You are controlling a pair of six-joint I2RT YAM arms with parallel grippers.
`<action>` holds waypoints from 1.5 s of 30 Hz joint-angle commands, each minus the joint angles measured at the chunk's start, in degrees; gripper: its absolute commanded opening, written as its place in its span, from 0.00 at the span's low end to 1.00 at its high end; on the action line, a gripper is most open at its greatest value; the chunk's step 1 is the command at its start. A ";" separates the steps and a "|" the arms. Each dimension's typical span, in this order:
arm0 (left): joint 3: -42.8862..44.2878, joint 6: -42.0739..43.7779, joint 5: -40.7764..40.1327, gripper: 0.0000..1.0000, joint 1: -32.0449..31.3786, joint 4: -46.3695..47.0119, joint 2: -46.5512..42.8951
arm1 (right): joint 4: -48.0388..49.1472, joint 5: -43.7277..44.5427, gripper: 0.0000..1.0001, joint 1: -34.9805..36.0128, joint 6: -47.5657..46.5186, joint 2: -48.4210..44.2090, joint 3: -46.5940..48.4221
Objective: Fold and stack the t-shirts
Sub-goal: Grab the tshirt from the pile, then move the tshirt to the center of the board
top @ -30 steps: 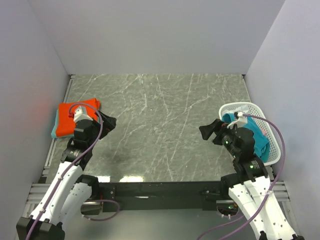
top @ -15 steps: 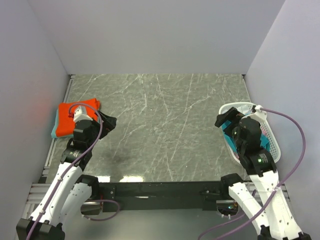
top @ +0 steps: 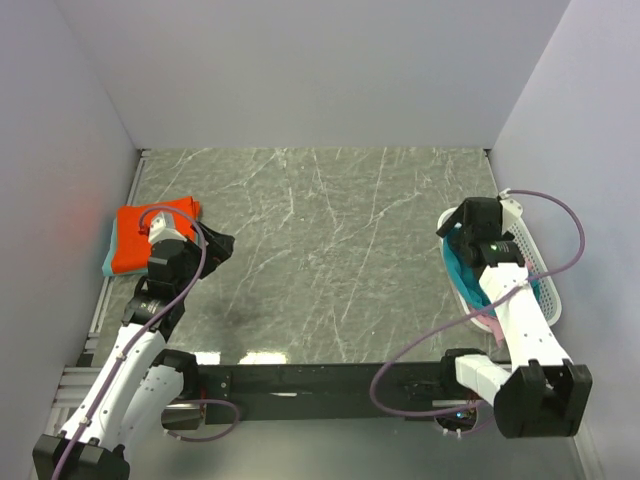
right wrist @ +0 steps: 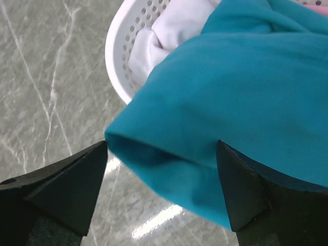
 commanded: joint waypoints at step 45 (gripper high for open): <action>0.65 0.47 -1.22 0.99 -0.07 0.71 -0.31 | 9.18 -40.04 0.00 0.24 -3.21 -8.50 35.49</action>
